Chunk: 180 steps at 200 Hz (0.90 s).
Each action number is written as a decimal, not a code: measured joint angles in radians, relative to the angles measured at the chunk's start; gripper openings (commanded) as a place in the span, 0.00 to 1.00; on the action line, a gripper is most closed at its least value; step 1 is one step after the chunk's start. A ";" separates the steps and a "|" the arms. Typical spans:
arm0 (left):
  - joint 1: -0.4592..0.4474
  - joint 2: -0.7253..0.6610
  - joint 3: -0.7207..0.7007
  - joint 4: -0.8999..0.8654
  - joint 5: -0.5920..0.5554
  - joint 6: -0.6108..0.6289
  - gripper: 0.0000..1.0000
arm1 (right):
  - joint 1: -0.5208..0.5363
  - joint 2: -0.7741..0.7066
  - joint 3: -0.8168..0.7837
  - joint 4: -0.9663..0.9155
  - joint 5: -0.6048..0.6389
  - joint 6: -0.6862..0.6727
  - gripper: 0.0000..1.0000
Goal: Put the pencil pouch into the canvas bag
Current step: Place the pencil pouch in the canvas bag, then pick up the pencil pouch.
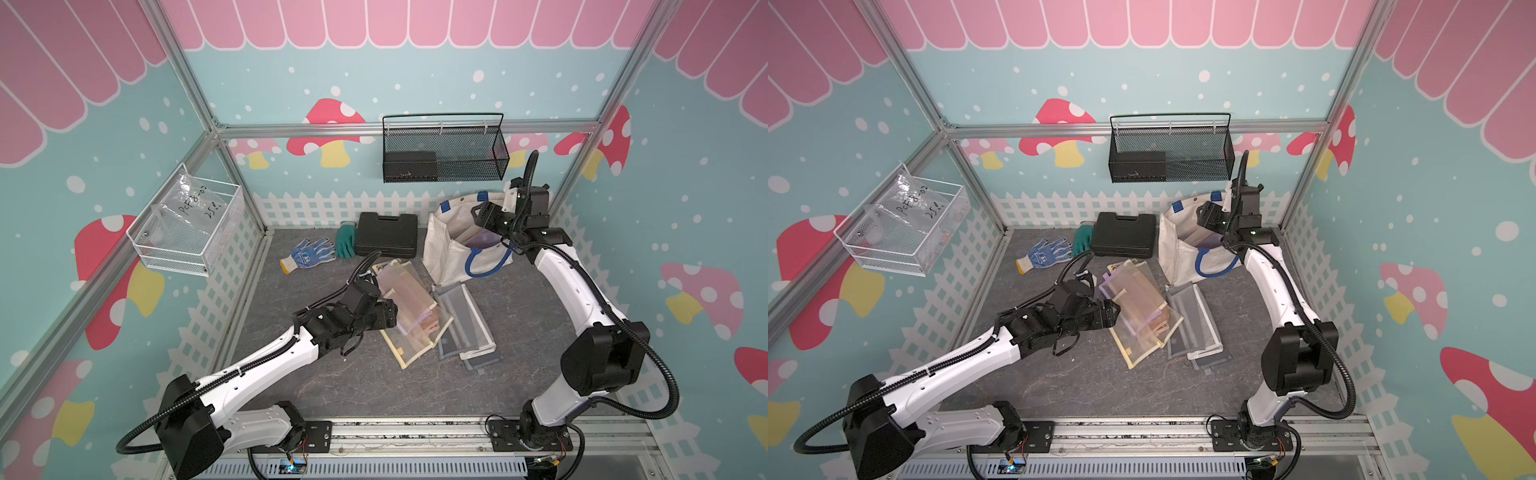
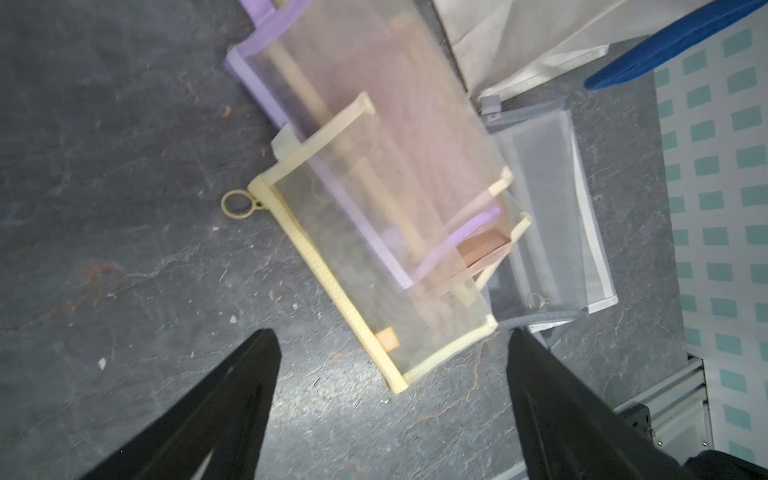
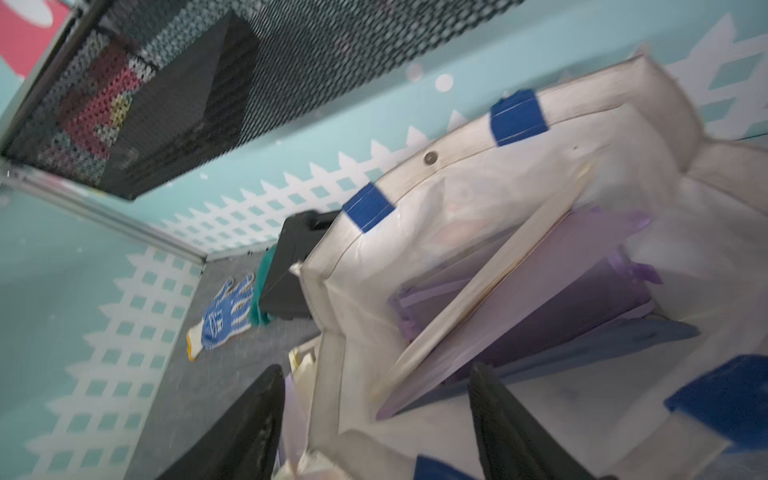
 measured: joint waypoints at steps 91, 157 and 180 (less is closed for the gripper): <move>0.100 -0.007 -0.232 0.118 0.218 -0.134 0.87 | 0.407 -0.092 -0.410 -0.055 -0.113 -0.143 0.70; 0.105 0.119 -0.314 0.322 0.267 -0.206 0.83 | 0.446 0.170 -0.361 0.014 -0.110 -0.154 0.62; 0.105 0.173 -0.317 0.394 0.267 -0.227 0.81 | 0.446 0.195 -0.351 0.020 -0.095 -0.155 0.61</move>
